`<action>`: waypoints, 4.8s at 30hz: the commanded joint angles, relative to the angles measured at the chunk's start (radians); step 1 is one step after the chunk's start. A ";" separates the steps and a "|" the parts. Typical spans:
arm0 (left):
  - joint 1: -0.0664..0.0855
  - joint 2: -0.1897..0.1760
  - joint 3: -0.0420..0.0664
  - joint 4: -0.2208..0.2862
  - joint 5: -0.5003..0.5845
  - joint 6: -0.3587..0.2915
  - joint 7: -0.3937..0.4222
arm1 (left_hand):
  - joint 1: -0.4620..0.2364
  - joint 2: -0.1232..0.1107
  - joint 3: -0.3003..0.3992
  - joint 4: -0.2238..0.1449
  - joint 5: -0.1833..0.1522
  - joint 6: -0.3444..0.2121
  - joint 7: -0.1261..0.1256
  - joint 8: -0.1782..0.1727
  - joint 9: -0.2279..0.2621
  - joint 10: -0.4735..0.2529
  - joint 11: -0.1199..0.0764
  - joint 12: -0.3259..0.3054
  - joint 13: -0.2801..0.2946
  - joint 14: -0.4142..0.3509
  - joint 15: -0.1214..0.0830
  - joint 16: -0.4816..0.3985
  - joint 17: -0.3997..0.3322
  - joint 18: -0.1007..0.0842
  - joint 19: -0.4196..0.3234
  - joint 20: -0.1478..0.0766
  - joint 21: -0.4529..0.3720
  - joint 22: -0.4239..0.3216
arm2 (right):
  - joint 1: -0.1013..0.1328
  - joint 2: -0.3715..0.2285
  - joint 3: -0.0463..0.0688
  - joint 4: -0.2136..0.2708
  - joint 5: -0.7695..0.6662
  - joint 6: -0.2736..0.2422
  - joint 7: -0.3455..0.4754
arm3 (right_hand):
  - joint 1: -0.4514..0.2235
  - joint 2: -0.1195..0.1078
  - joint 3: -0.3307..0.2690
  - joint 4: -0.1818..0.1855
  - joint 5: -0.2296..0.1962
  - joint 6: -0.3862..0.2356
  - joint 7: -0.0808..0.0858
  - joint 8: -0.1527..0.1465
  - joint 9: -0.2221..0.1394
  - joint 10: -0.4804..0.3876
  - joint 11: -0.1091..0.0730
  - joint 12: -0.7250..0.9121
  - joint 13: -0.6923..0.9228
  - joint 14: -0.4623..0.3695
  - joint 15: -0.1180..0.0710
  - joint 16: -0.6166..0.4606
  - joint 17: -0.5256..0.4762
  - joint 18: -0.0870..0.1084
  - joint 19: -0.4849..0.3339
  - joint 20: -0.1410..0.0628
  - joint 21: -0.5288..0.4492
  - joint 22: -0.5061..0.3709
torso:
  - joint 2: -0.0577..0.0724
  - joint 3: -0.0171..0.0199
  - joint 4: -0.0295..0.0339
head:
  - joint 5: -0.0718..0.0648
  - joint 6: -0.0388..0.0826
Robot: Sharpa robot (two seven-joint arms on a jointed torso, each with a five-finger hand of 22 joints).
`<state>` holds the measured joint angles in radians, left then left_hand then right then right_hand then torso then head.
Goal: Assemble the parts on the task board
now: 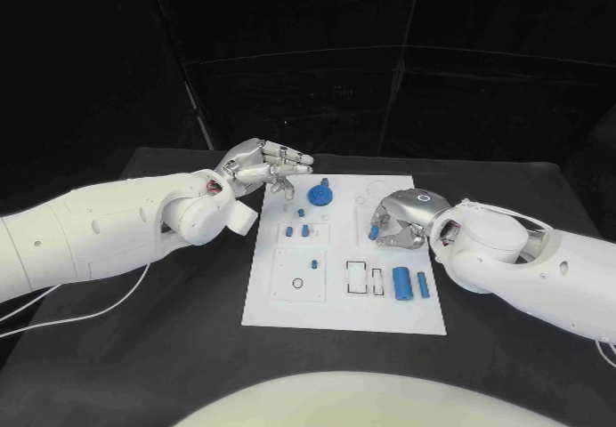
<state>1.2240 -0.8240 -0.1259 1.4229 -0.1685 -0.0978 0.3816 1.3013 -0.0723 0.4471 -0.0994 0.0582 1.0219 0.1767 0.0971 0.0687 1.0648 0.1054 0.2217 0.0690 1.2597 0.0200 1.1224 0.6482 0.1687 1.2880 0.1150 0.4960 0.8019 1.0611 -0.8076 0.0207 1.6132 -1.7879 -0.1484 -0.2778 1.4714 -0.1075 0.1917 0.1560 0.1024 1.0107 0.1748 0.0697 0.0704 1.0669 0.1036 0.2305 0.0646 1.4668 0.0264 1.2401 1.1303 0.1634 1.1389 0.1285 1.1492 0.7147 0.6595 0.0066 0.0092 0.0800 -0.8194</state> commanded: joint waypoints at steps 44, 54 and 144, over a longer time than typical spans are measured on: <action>0.001 0.000 0.001 -0.002 0.005 0.013 0.001 | -0.008 0.000 -0.006 -0.001 0.003 0.004 0.001 0.005 0.000 0.000 0.003 0.007 -0.001 -0.008 -0.001 0.000 -0.002 0.013 -0.006 -0.001 -0.006 -0.002 | 0.002 0.011 0.001 0.004 0.045 -0.041 0.010 | 0.046 0.035 0.118 0.008 -0.044 0.076 -0.021 0.004 0.001 0.110 -0.023 -0.057 0.001 0.035 -0.029 0.054 0.039 -0.024 0.046 -0.023 0.053 0.076 | 0.000 -0.0003 0.0006 | -0.001 -0.006; 0.001 -0.001 0.001 -0.004 0.005 0.012 0.001 | -0.008 0.000 -0.006 -0.001 0.003 0.004 0.001 0.005 0.000 0.000 0.003 0.007 -0.001 -0.008 -0.001 0.000 -0.002 0.013 -0.006 -0.001 -0.006 -0.002 | 0.002 -0.009 0.001 0.032 0.046 -0.077 0.016 | 0.062 0.042 0.163 -0.011 -0.047 0.096 -0.026 0.006 0.003 0.132 -0.029 -0.069 0.002 0.038 -0.033 0.067 0.051 -0.026 0.053 -0.028 0.066 0.094 | -0.002 -0.0004 0.0002 | -0.001 -0.005; 0.002 0.018 0.001 -0.041 0.005 0.010 0.001 | -0.008 0.000 -0.009 -0.001 0.003 0.004 0.001 0.006 0.000 0.000 0.002 0.010 -0.001 -0.010 -0.001 0.001 -0.004 0.013 -0.005 -0.001 -0.007 -0.004 | -0.044 0.218 -0.078 0.042 0.143 -0.044 0.122 | 0.049 0.032 0.193 -0.025 -0.041 0.099 -0.024 -0.001 0.002 0.138 -0.027 -0.090 0.001 0.036 -0.032 0.070 0.048 -0.025 0.046 -0.028 0.067 0.090 | 0.000 -0.0008 0.0004 | 0.054 -0.026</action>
<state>1.2243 -0.8070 -0.1260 1.3808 -0.1683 -0.0956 0.3786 1.3013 -0.0723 0.4442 -0.1024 0.0582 1.0219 0.1766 0.0971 0.0687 1.0648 0.1054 0.2249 0.0691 1.2560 0.0163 1.1224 0.6450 0.1687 1.2880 0.1150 0.4919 0.7988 1.0166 -0.5910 -0.0569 1.6552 -1.6219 -0.2032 -0.1490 1.5224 -0.0754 0.3794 0.1301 0.0548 1.1040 0.1503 0.0629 0.0713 1.1988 0.0787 0.1450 0.0654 1.4649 -0.0001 1.3069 1.1793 0.1474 1.1884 0.0999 1.2150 0.8046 0.6594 0.0058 0.0094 0.1336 -0.8447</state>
